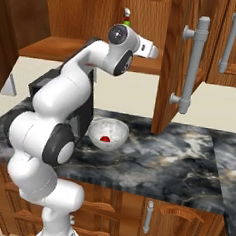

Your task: Open the cabinet. Pick the apple and peach from the cabinet and place them into the bowl. Then close the cabinet.

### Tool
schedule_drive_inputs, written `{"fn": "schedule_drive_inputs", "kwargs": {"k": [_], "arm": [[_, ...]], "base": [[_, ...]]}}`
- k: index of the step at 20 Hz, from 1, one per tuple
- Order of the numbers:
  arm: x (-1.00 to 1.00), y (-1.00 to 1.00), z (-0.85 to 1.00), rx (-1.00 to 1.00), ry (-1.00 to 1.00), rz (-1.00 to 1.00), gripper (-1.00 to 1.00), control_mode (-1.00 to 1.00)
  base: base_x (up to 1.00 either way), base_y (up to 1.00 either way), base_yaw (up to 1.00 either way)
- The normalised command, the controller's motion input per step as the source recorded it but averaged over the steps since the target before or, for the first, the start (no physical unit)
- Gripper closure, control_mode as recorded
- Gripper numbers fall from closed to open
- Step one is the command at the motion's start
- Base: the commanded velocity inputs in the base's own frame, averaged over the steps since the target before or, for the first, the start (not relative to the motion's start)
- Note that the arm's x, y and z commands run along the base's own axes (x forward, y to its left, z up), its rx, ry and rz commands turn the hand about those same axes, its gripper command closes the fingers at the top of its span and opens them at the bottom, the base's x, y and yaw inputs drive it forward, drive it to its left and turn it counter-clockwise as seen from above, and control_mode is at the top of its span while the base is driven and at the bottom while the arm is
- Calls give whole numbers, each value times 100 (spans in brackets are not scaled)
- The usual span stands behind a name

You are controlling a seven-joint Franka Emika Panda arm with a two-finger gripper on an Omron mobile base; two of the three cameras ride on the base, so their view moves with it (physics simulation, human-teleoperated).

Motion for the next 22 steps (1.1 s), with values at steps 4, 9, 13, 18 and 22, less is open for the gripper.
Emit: {"fn": "schedule_drive_inputs", "kwargs": {"k": [4,9,13,18,22], "arm": [[39,-3,-2,0,0,0,-100,-100],[42,-8,-8,0,0,0,-100,-100],[49,-4,-16,0,0,0,-100,-100],[43,-6,-32,0,0,0,-100,-100],[48,-6,-40,0,0,0,-100,-100]], "base": [[0,0,0],[0,0,0],[0,0,0],[0,0,0],[0,0,0]]}}
